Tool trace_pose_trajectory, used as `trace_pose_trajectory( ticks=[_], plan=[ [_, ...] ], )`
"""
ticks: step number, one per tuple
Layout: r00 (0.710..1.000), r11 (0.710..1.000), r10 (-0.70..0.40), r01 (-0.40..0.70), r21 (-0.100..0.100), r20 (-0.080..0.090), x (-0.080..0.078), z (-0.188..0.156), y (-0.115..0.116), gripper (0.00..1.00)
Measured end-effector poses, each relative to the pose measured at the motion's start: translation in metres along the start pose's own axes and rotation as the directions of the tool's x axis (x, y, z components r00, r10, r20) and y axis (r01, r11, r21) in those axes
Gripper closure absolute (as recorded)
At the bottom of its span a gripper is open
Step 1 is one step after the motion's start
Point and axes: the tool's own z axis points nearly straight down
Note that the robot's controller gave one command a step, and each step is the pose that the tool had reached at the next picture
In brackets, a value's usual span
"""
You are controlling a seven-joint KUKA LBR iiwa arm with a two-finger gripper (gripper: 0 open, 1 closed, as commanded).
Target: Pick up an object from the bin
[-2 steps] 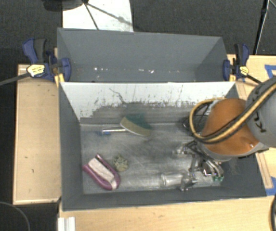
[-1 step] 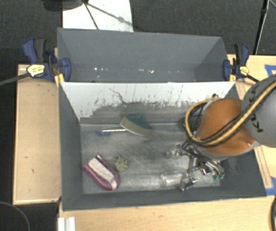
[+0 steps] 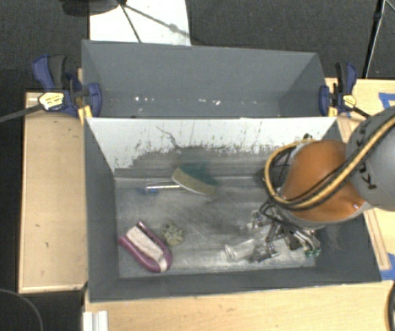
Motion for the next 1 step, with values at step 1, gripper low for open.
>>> trace_pose_trajectory(
  ticks=[1],
  plan=[
    [0.995, 0.995, 0.099, -0.099, 0.000, -0.007, -0.0098, -0.1666, -0.0173, 1.00]
  ],
)
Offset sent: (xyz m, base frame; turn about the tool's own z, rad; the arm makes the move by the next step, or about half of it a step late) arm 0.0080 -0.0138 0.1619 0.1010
